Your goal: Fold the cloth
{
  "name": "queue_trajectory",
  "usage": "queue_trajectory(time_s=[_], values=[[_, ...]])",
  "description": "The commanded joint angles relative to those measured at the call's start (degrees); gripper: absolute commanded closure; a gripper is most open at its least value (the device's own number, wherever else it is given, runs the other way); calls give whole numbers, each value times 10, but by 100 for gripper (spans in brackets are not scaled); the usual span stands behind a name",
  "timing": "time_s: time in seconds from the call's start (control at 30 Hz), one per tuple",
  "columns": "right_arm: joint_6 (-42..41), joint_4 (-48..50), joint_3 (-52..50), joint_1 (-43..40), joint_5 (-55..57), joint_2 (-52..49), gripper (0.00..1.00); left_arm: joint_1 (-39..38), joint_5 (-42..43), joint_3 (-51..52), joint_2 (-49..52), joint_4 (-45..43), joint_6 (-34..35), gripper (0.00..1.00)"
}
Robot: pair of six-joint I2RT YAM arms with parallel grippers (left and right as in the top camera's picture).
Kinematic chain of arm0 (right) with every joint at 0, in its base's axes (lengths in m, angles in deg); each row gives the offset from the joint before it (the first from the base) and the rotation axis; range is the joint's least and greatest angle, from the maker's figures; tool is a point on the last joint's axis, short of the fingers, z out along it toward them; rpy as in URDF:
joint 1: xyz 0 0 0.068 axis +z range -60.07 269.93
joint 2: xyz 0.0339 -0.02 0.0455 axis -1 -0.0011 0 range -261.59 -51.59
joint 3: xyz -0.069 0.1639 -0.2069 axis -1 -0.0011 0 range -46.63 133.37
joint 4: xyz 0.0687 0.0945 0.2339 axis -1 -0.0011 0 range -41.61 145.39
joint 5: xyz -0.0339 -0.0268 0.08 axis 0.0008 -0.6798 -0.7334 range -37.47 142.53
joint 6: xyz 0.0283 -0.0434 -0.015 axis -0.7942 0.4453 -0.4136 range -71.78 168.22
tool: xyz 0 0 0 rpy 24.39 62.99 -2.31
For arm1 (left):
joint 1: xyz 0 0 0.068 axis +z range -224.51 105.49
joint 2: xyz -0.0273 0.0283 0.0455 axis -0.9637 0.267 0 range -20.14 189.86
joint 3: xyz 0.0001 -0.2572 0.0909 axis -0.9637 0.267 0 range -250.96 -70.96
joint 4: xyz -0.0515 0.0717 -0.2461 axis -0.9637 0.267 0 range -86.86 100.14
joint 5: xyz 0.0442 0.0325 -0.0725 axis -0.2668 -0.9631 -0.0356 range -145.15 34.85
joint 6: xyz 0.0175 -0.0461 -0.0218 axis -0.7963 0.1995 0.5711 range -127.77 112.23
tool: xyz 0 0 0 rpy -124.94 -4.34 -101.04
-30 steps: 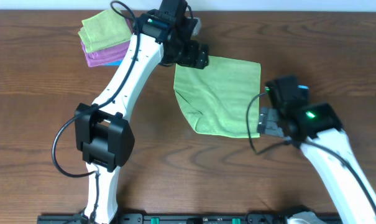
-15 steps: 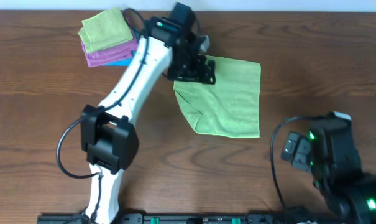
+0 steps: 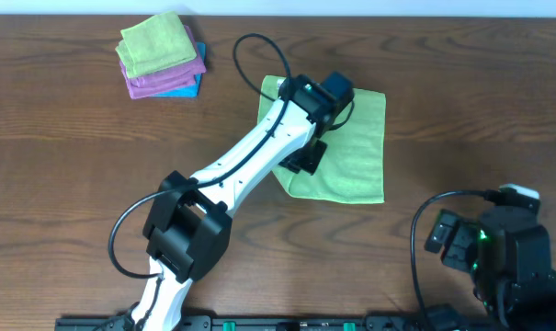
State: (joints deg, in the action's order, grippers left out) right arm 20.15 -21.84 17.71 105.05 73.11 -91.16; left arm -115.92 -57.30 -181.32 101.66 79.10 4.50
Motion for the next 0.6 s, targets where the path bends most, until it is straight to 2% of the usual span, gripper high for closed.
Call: queue_trajectory(time_s=[0.0, 0.2, 0.37, 0.57], values=[[-2, 1, 2, -5, 6, 3, 1, 1, -71, 25, -10, -8, 46, 94], [-19, -10, 2, -5, 11, 9, 2, -18, -70, 69, -10, -51, 47, 94], [-27, -34, 3, -5, 26, 86, 1, -52, -89, 84, -10, -81, 34, 94], [-28, -61, 2, -5, 25, 155, 1, -54, -88, 111, -10, -134, 11, 94]])
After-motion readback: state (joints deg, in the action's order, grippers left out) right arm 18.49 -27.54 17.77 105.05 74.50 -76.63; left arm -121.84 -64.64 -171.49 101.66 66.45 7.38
